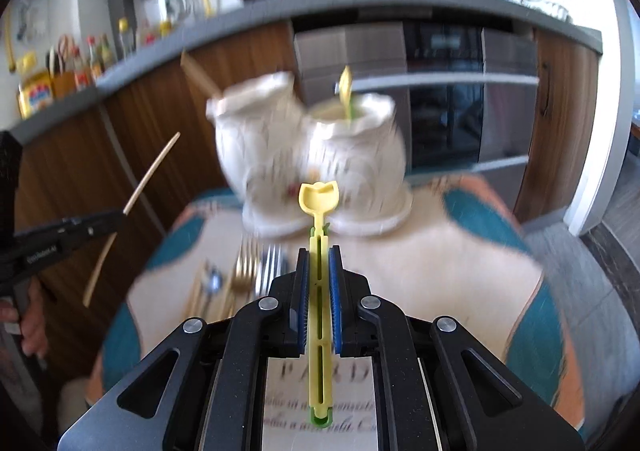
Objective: Organize utensils
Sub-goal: 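Carry chopstick with left tool to larger pot while right tool carries yellow utensil to smaller pot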
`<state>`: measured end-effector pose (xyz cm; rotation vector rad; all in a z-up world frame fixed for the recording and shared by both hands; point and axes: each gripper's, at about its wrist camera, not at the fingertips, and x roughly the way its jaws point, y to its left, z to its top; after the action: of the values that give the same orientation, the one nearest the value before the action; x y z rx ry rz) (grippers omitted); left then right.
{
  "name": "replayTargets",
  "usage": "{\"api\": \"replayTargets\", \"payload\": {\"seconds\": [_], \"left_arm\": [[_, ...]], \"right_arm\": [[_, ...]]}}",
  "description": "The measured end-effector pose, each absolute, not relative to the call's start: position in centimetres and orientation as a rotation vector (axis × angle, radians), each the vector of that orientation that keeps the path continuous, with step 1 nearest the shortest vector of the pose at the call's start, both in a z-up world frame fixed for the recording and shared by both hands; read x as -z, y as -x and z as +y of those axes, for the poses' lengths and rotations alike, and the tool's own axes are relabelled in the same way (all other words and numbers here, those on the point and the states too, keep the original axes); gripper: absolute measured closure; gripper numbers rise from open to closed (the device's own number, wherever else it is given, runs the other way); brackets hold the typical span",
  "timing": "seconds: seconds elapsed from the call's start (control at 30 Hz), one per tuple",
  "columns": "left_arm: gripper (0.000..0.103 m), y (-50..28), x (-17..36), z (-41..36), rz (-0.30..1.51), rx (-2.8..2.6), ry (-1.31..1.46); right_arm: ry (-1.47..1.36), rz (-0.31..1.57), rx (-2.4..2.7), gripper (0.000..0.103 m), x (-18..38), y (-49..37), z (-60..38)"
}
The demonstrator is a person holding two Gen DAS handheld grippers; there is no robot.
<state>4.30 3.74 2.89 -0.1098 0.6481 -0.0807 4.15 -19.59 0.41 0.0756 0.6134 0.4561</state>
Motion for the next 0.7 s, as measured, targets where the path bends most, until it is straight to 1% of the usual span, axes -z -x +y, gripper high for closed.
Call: {"api": "replayTargets", "payload": {"seconds": [0.13, 0.33, 0.57, 0.7], "left_arm": [[0.097, -5.5, -5.5, 3.9, 0.566, 0.124, 0.163], [0.097, -8.6, -8.8, 3.4, 0.450, 0.177, 0.189], [0.097, -13.2, -10.7, 2.0, 0.380, 0.225, 0.204], [0.097, -15.9, -11.7, 1.4, 0.316, 0.246, 0.221]], "right_arm": [[-0.116, 0.523, -0.450, 0.093, -3.1, -5.9, -20.5], [-0.179, 0.437, -0.464, 0.093, -6.3, -9.5, -20.7], [-0.232, 0.364, -0.484, 0.093, -8.6, -13.3, -20.4], [-0.289, 0.346, -0.520, 0.093, -8.8, -15.5, -20.1]]}}
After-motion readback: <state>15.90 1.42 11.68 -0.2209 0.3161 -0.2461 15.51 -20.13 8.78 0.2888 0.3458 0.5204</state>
